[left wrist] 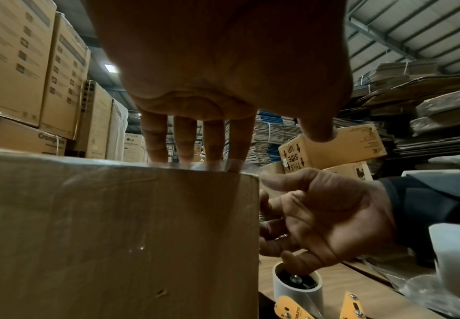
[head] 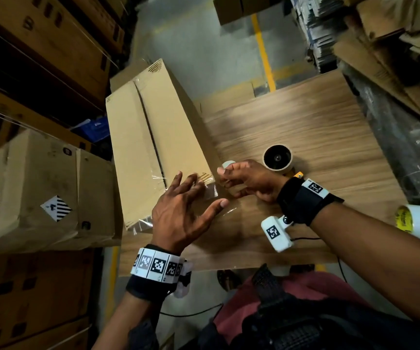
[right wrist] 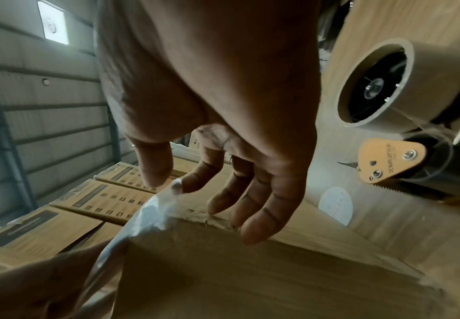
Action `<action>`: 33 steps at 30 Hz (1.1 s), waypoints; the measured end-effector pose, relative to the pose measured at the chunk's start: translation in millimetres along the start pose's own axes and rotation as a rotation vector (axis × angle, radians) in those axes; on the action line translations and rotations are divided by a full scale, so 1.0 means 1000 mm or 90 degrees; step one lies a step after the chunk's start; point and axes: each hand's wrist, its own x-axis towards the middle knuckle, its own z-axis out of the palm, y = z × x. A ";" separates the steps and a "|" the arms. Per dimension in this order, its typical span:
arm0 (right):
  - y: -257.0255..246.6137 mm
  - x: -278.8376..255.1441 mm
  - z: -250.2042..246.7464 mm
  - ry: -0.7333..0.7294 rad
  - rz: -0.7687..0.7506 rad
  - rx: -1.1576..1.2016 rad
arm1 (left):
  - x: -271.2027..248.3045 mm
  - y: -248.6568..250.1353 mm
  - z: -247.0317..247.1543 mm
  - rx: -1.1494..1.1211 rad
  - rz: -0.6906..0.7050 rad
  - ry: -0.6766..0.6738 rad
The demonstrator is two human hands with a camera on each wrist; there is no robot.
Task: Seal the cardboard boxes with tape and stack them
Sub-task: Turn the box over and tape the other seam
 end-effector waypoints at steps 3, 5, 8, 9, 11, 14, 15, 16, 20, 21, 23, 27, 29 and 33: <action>0.002 0.003 -0.004 -0.005 -0.018 0.029 | 0.000 -0.001 0.000 -0.003 0.000 0.006; 0.001 0.004 -0.004 0.012 -0.028 0.014 | 0.000 -0.002 0.000 -0.004 0.004 0.001; -0.001 0.007 -0.006 0.059 -0.021 -0.001 | -0.001 -0.005 0.000 -0.001 0.012 -0.003; -0.001 0.008 -0.007 0.070 -0.016 -0.011 | -0.001 -0.006 0.000 -0.003 0.012 -0.004; 0.000 0.010 -0.007 0.082 0.007 -0.020 | -0.001 -0.007 0.000 -0.005 0.013 -0.007; 0.005 0.011 -0.002 0.079 0.064 -0.020 | -0.001 -0.007 0.000 -0.006 0.015 -0.008; 0.007 0.012 0.002 0.081 0.085 -0.025 | -0.001 -0.007 0.001 -0.005 0.016 -0.008; 0.010 0.012 0.006 0.088 0.102 -0.025 | -0.001 -0.007 0.001 -0.004 0.015 -0.007; 0.031 0.014 0.009 0.137 0.108 -0.025 | -0.001 -0.010 0.000 -0.022 0.022 -0.008; 0.035 0.013 0.010 0.142 0.092 -0.041 | 0.000 -0.010 -0.001 -0.025 0.027 -0.014; 0.042 0.010 0.011 0.174 0.013 -0.065 | 0.003 -0.011 -0.004 -0.030 0.039 -0.027; 0.055 0.010 0.008 0.257 -0.194 -0.099 | 0.015 -0.028 -0.015 -0.187 0.030 -0.081; 0.060 0.007 0.011 0.277 -0.265 -0.115 | 0.023 -0.043 -0.022 -0.261 0.032 -0.105; 0.064 0.005 0.026 0.283 -0.441 -0.171 | 0.046 -0.064 -0.030 -0.217 0.118 -0.141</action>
